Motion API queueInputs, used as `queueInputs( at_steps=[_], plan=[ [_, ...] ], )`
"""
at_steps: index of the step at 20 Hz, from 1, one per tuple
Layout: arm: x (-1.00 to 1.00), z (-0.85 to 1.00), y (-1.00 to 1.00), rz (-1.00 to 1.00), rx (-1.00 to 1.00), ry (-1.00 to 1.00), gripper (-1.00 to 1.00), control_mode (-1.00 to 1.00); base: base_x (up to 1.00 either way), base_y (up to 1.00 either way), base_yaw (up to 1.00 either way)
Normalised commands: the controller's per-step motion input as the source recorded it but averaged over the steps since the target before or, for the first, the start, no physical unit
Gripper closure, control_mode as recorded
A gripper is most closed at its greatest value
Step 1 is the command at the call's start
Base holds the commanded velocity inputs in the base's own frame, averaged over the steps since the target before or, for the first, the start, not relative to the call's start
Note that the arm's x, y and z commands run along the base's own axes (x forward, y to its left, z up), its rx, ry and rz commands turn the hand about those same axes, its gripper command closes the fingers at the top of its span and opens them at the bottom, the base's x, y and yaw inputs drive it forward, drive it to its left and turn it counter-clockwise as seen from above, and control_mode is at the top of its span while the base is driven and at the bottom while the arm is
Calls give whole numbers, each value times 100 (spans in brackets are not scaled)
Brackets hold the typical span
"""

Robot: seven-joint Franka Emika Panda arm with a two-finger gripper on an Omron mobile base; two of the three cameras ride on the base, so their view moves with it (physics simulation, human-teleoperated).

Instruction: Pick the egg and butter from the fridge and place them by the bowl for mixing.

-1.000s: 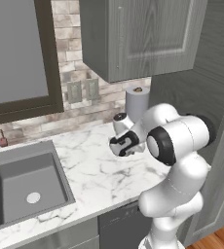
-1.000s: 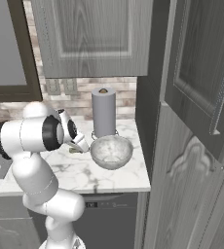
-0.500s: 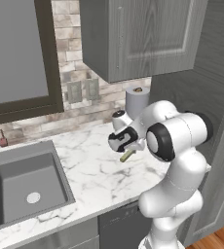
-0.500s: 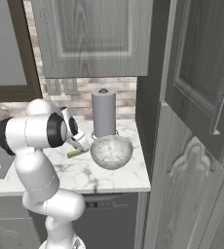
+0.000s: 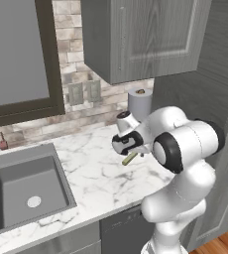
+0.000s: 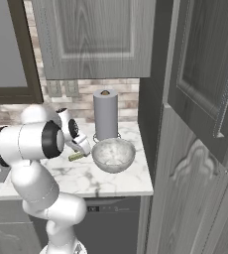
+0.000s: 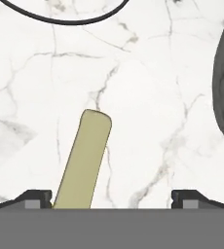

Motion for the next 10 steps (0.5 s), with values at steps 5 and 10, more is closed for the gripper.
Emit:
queueInputs(
  at_steps=[5,10],
  plan=[
    [-31,44,4,0,6,0,-100,-100,0,0,0],
    [-46,42,0,5,8,0,-100,-100,0,0,0]
  ],
)
